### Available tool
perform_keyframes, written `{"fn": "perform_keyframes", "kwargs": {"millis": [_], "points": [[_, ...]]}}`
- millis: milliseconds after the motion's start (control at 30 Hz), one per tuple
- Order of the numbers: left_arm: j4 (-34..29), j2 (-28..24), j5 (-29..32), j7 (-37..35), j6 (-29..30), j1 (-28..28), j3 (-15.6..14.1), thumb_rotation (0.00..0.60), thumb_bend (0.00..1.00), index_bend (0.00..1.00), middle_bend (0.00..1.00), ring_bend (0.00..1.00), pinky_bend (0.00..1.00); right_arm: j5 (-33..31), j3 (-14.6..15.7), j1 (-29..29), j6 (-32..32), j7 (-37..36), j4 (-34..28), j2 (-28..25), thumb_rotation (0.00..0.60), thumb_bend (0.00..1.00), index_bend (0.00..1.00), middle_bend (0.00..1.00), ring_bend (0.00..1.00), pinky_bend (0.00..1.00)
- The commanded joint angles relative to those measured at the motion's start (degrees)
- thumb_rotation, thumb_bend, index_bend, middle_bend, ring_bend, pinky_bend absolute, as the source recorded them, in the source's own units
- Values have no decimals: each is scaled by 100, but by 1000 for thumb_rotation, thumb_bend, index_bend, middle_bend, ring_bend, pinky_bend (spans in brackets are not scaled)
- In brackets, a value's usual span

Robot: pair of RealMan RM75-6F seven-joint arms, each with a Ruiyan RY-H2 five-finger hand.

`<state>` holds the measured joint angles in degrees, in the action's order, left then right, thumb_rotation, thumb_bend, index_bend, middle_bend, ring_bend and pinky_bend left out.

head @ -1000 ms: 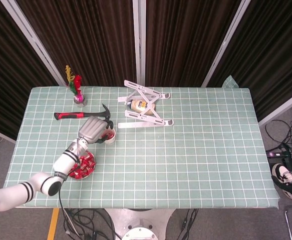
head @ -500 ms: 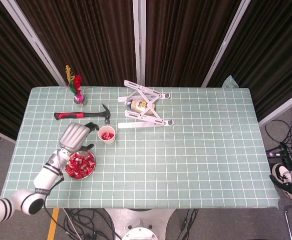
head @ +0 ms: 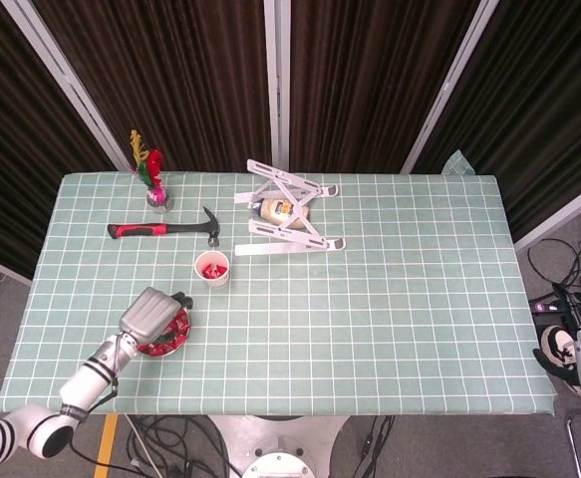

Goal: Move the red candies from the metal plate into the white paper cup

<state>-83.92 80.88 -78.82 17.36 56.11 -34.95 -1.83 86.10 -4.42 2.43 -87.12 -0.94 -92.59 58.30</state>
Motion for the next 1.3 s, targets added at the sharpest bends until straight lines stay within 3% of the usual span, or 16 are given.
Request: {"fn": "perform_keyframes", "kwargs": {"millis": [33,767,1300], "points": [[166,154,196,180,-195,-39,18,600,209,419,471,942,1000,6,-3,0,-9,9,-7,-5,600,101,84,285,147,423],[150,58,552,519,-431,57,-39,600,217,426,480,943,1000,-29,-3,9,23,51,-50,-19,600,101,84,285,147,425],[63,36,882,1181,-435,57,-20,600,211,429,481,943,1000,-13,5,5,11,42,-55,-21,600,101,84,289,157,432]]}}
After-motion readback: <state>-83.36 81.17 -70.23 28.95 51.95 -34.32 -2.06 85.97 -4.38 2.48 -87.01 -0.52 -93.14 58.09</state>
